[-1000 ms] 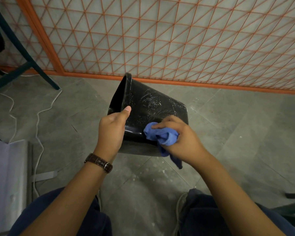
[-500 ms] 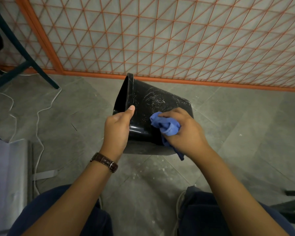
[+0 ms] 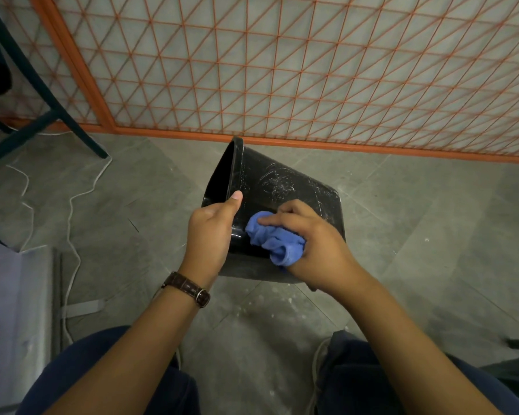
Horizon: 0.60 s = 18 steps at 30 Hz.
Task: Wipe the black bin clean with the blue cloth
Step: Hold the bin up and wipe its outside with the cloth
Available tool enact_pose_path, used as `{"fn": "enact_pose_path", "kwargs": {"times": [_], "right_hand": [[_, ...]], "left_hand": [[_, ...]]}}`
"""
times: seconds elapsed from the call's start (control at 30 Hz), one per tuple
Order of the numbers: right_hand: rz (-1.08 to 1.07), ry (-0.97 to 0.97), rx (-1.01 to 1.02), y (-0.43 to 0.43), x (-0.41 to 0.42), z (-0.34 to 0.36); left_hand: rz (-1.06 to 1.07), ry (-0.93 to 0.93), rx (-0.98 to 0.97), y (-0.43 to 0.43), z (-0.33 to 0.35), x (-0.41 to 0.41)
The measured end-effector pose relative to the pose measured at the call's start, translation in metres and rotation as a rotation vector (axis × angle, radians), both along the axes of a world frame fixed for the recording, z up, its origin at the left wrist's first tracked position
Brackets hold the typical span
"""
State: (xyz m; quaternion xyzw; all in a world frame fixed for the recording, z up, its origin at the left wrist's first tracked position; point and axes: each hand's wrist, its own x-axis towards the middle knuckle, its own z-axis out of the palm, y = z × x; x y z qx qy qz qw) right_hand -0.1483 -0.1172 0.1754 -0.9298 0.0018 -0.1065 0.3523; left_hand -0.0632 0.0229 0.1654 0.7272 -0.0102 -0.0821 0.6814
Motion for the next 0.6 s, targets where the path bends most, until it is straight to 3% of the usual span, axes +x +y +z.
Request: {"fn": "enact_pose_path", "kwargs": {"times": [0.1,0.23,0.33,0.43,0.6], "right_hand": [[-0.093,-0.048,0.102,-0.006,0.002,0.0],[-0.065,-0.089,-0.112,0.006,0.003,-0.001],[0.016,-0.066,-0.032,0.006,0.001,-0.002],[-0.078,-0.037,0.052,-0.008,0.004,-0.003],[0.003,-0.058,-0.111,0.006,0.003,-0.004]], "left_hand": [[-0.02,-0.018,-0.001,-0.002,0.0,-0.003],[-0.012,0.01,-0.032,-0.003,-0.001,-0.002],[-0.029,0.007,-0.033,-0.001,-0.002,-0.002],[-0.045,-0.007,-0.027,-0.002,-0.002,-0.003],[-0.027,0.027,-0.041,-0.003,-0.004,-0.003]]}}
